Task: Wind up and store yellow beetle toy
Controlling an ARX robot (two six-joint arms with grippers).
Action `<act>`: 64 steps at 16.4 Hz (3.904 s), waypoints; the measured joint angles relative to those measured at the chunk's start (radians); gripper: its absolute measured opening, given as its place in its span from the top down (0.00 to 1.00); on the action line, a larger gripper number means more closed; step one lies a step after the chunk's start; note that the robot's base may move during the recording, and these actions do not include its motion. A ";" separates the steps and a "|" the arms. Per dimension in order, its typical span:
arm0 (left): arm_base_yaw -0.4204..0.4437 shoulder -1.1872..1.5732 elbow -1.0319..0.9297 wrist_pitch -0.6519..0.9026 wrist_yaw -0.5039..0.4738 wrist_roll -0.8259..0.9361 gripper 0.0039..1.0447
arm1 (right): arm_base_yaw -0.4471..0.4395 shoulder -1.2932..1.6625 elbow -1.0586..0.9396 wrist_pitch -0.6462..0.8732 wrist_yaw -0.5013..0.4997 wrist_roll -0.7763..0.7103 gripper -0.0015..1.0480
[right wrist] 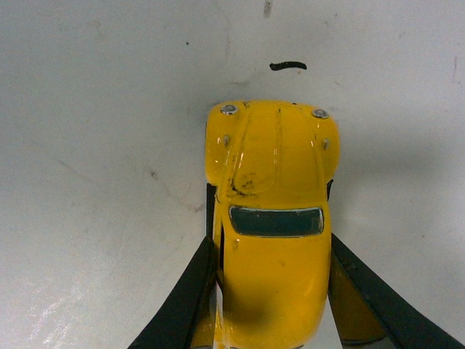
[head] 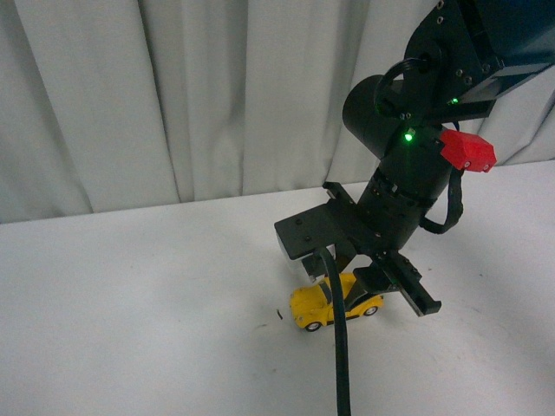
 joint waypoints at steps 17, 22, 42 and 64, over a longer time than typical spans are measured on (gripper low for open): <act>0.000 0.000 0.000 0.001 0.000 0.000 0.06 | -0.251 -0.084 -0.167 0.016 -0.078 -0.172 0.65; 0.000 0.000 0.000 0.001 0.000 0.000 0.06 | -0.344 -0.111 -0.211 0.013 -0.079 -0.175 0.65; 0.000 0.000 0.000 0.001 0.000 0.000 0.06 | -0.395 -0.117 -0.233 0.055 -0.068 -0.179 0.06; 0.000 0.000 0.000 0.001 0.000 0.000 0.06 | -0.376 -0.376 -0.263 0.139 -0.183 -0.181 0.06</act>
